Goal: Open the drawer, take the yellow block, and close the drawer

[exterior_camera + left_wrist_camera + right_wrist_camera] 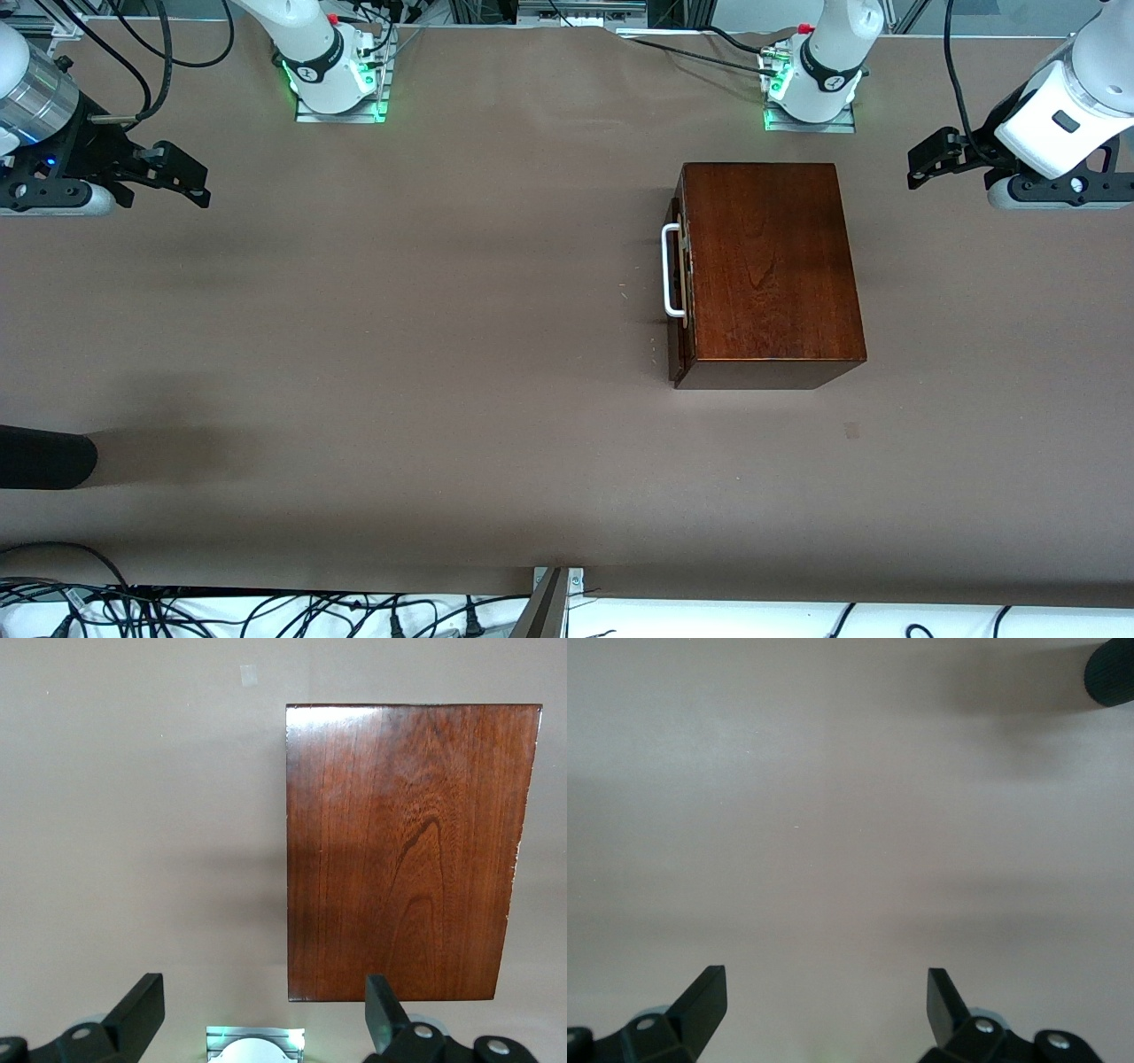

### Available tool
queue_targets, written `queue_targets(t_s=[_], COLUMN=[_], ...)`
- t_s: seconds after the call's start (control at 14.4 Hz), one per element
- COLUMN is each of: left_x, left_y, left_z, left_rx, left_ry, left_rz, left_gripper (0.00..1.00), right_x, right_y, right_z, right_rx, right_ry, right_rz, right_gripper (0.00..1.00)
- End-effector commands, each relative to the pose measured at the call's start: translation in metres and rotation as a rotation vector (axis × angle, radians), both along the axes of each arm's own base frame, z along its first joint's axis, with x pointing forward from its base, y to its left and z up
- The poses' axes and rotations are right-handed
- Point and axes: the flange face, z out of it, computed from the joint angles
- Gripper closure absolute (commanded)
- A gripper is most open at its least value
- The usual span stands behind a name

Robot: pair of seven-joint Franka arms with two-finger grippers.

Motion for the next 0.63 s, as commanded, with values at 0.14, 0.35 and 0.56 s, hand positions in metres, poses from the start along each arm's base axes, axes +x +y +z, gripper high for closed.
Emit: queue_targets(t_s=[0.14, 0.35, 0.56], left_x=[-0.0062, -0.0051, -0.0047], left_y=[-0.0031, -0.0035, -0.0035], left_z=[0.0118, 0.0126, 0.0125], left_rx=[0.0, -0.001, -0.001], left_ry=[-0.023, -0.021, -0.021], left_rz=[0.001, 0.001, 0.001], left_gripper=[0.0, 0.0, 0.0], right_x=[-0.0051, -0.005, -0.0051], right_y=[0.0028, 0.0028, 0.0036], right_z=[0.0027, 0.0034, 0.0034], right_rx=[0.008, 0.008, 0.009], right_ry=[-0.018, -0.019, -0.019], right_rz=[-0.008, -0.008, -0.006], right_gripper=[0.0, 0.0, 0.0])
